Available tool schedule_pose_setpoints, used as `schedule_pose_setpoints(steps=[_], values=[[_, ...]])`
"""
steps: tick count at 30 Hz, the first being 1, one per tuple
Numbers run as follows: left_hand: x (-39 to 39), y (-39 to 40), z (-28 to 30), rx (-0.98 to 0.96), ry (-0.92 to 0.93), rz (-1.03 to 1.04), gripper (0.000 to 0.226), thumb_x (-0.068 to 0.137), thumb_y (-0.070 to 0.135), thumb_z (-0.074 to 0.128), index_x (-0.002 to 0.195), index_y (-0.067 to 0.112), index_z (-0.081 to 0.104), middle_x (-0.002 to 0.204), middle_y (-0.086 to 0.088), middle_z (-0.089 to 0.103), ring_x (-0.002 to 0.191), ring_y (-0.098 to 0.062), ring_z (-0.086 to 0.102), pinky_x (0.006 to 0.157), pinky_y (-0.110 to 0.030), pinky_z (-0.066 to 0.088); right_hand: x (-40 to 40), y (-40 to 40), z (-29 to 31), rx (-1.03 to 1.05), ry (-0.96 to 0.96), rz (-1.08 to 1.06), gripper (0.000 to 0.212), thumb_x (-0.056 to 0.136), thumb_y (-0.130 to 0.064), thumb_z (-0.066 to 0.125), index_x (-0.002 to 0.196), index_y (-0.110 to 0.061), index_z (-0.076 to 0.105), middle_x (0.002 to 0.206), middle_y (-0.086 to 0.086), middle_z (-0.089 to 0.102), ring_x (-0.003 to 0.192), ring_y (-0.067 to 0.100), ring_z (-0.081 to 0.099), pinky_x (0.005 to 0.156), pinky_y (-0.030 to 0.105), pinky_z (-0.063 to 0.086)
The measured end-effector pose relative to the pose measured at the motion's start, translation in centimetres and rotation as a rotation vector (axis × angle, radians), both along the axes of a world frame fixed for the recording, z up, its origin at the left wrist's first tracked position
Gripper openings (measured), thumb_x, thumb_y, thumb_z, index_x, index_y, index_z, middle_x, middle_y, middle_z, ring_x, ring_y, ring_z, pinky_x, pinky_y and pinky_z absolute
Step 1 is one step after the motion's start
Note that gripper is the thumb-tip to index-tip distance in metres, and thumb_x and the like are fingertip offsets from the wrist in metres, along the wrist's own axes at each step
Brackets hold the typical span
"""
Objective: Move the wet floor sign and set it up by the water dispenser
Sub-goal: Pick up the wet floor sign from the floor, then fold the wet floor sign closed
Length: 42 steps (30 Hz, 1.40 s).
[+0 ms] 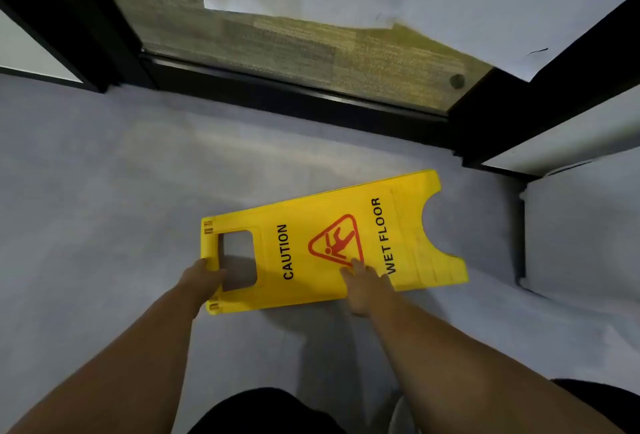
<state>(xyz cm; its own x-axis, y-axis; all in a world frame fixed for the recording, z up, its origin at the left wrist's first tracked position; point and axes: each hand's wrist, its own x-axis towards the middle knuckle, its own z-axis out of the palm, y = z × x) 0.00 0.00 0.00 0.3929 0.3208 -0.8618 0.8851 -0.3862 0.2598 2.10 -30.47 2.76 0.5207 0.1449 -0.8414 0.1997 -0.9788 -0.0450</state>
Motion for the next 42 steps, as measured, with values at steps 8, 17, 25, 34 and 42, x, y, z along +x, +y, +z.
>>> schedule_pose_setpoints(steps=[8,17,25,34,42], values=[[0.8,0.0,-0.3,-0.016,-0.027,0.297,0.068,0.089,0.01,0.06,0.147,0.006,0.024,0.148,-0.024,0.037,0.133,-0.045,0.039,0.102,-0.053,0.039,0.1,-0.6,-1.3,-0.043,0.075,-0.006,0.079,0.088,-0.014,0.059,0.152,-0.027,0.016,0.163,0.002,-0.008,0.147,0.035,0.016,0.114,0.059,0.021],[2.8,0.1,3.1,0.126,-0.188,0.226,0.056,0.088,0.038,0.059,0.134,0.009,0.047,0.126,-0.024,0.058,0.11,-0.045,0.058,0.093,-0.057,0.051,-0.9,-0.9,-0.3,0.003,-0.03,-0.113,0.093,0.082,-0.016,0.071,0.152,-0.019,0.01,0.162,0.007,-0.014,0.148,0.038,0.008,0.113,0.058,0.026],[5.8,-1.5,14.2,0.068,-0.347,0.134,0.056,0.078,0.057,0.061,0.118,0.018,0.057,0.118,-0.017,0.062,0.106,-0.039,0.06,0.092,-0.055,0.052,-0.6,0.7,6.6,0.037,-0.195,-0.249,0.089,0.089,-0.041,0.058,0.153,-0.009,0.005,0.162,0.018,0.001,0.142,0.042,0.023,0.106,0.051,0.039],[9.4,-6.9,29.4,-0.303,-0.479,0.148,0.064,0.083,0.037,0.065,0.139,0.047,0.033,0.117,-0.004,0.059,0.097,-0.03,0.065,0.076,-0.055,0.059,0.0,0.8,17.9,0.207,-0.379,-0.381,0.081,0.093,-0.037,0.053,0.154,-0.014,0.006,0.159,0.014,0.02,0.14,0.037,0.033,0.1,0.046,0.047],[8.6,-9.3,37.5,-0.429,-0.679,0.339,0.015,0.095,0.016,0.046,0.106,0.025,0.051,0.106,0.003,0.062,0.094,-0.018,0.062,0.086,-0.039,0.053,-1.7,-1.5,26.0,0.512,-0.43,-0.713,0.058,0.095,-0.017,0.051,0.15,-0.023,0.032,0.151,0.006,0.042,0.134,0.031,0.045,0.11,0.042,0.04]])
